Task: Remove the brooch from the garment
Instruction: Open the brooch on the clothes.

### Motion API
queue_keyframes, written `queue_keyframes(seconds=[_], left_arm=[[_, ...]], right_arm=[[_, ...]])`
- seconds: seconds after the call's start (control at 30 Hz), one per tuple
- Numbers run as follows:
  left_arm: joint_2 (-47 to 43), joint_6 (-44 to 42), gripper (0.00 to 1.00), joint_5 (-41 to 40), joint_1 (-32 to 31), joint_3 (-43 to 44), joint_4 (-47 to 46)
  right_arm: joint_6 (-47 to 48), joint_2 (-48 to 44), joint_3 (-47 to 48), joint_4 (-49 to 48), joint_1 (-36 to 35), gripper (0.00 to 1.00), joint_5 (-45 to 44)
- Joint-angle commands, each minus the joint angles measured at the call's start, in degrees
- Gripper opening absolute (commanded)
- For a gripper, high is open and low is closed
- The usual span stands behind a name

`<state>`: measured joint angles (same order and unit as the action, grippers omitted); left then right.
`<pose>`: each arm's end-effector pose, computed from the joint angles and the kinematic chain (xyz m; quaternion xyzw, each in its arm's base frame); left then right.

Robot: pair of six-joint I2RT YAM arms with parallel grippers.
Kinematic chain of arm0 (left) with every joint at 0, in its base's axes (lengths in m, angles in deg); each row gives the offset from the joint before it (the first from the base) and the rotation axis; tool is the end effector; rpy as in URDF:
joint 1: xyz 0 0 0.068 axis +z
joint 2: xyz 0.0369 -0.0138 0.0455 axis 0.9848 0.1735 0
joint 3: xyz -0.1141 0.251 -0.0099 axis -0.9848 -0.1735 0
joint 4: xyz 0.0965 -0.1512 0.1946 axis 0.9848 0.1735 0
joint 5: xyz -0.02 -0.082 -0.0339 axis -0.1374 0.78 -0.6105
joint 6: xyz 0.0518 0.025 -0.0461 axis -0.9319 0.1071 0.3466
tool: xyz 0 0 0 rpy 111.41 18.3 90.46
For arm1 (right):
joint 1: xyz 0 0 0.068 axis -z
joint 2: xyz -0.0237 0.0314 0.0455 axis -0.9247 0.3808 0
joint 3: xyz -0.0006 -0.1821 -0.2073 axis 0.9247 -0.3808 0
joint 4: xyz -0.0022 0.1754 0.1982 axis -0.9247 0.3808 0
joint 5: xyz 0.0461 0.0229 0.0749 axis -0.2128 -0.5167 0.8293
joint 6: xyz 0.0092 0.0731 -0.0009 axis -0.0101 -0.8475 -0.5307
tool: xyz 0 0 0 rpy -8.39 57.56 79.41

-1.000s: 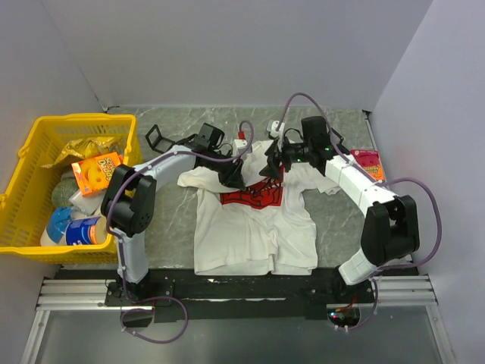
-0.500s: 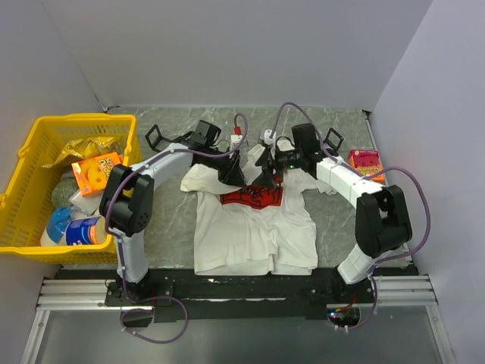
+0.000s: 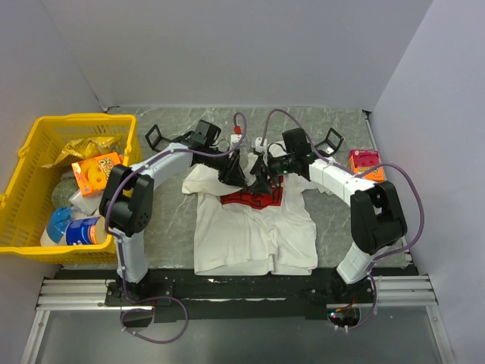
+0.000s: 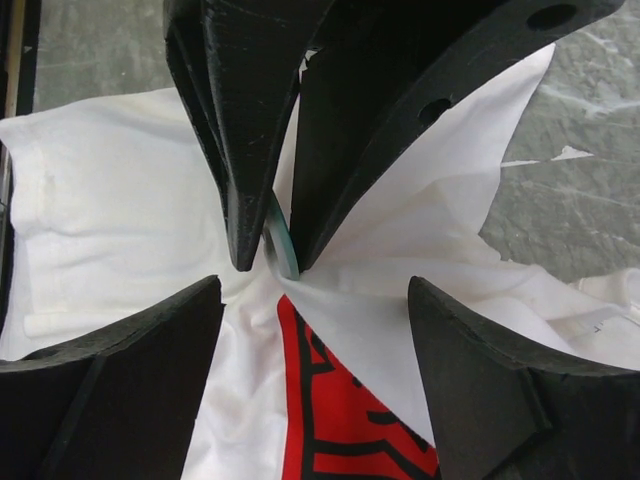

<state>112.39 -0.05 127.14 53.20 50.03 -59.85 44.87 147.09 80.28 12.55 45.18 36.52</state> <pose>0.3504 -0.2386 0.2243 0.4741 0.6785 -0.5110 0.2319 0.3242 0.1883 0.2310 -0.5656 0.6207 0.3753 0.3923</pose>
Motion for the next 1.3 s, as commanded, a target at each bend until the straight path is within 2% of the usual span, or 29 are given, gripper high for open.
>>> queue_keyframes(seconds=[0.0, 0.03, 0.13, 0.17, 0.27, 0.3, 0.33, 0.47, 0.77, 1.27], left_arm=[[-3.5, -0.1, 0.31, 4.3, 0.4, 1.5, -0.3], [-3.6, -0.2, 0.31, 4.5, 0.4, 1.4, -0.2], [-3.4, -0.1, 0.31, 4.5, 0.7, 1.3, -0.2], [-3.3, -0.1, 0.31, 4.5, 0.7, 1.3, -0.2], [-3.0, 0.0, 0.31, 4.6, 1.0, 1.2, -0.3], [-2.9, -0.1, 0.32, 4.5, 1.1, 1.1, -0.3], [-2.8, -0.1, 0.32, 4.3, 1.1, 1.1, -0.3], [-2.5, 0.3, 0.36, 3.8, 1.1, 0.8, -0.9], [-2.3, 1.4, 0.53, 3.4, 1.3, 0.1, -2.4], [-1.6, 1.4, 0.50, 2.7, 4.8, 0.3, -2.3]], right_arm=[[0.7, 1.0, 1.5, -0.4, -1.0, 0.77, -1.9], [0.6, 1.0, 1.6, -0.3, -1.2, 0.76, -2.1], [0.3, 1.2, 1.9, 0.1, -1.1, 0.63, -2.3], [0.3, 1.3, 2.2, 0.8, -1.1, 0.55, -2.3], [0.5, 1.9, 3.0, 2.1, -1.2, 0.39, -2.1], [0.7, 2.0, 3.0, 2.3, -1.1, 0.31, -2.0], [0.7, 1.9, 3.2, 2.4, -1.1, 0.17, -1.8], [1.1, 2.1, 3.7, 3.2, -1.2, 0.00, -0.8], [1.5, 1.6, 3.8, 3.9, -1.3, 0.00, -0.4], [1.8, 1.3, 4.2, 4.3, -1.2, 0.00, -1.2]])
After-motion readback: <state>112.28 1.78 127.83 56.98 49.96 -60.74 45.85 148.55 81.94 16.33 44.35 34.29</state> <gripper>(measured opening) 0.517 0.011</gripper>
